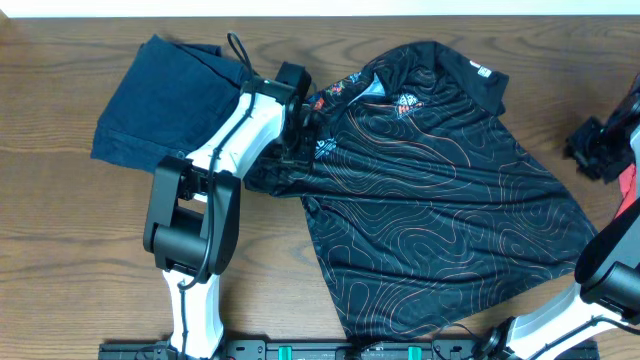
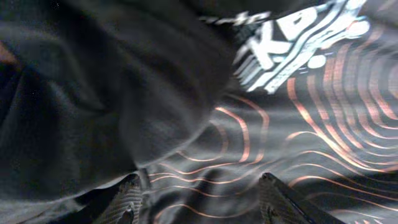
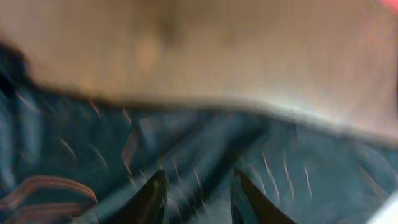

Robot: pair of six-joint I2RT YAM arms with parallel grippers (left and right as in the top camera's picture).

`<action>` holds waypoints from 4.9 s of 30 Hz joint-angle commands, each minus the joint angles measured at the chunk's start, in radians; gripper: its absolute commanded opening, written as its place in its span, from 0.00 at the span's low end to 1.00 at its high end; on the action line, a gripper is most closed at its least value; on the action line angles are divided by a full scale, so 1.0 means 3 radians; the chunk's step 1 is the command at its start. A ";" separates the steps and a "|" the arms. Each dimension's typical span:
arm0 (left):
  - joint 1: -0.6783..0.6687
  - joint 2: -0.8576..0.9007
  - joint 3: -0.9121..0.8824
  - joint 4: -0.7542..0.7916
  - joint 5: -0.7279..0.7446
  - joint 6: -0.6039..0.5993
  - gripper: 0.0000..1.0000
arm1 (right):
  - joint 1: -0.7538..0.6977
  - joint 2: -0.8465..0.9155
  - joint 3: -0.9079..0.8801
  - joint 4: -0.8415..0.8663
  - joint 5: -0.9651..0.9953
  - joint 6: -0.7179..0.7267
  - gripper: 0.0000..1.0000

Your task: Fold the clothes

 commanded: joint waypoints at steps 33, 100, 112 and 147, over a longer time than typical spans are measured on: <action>-0.0006 -0.0946 0.0201 -0.0120 0.0151 0.0237 0.78 | -0.0631 0.0164 -0.0628 0.1857 0.0057 0.0568 0.01; -0.0024 0.0142 0.0367 0.1350 -0.2111 0.1550 0.67 | 0.0417 -0.0624 -0.1776 0.0710 -0.0889 -0.0532 0.33; -0.0027 0.0043 0.0286 0.0118 -0.0570 0.1036 0.70 | 0.0317 -0.0776 -0.1738 0.0684 -0.0955 -0.0593 0.36; 0.0571 -0.0576 -0.0151 -0.0431 -0.1175 0.0352 0.06 | -0.0718 -0.0919 -0.1672 0.1017 0.0144 0.0342 0.21</action>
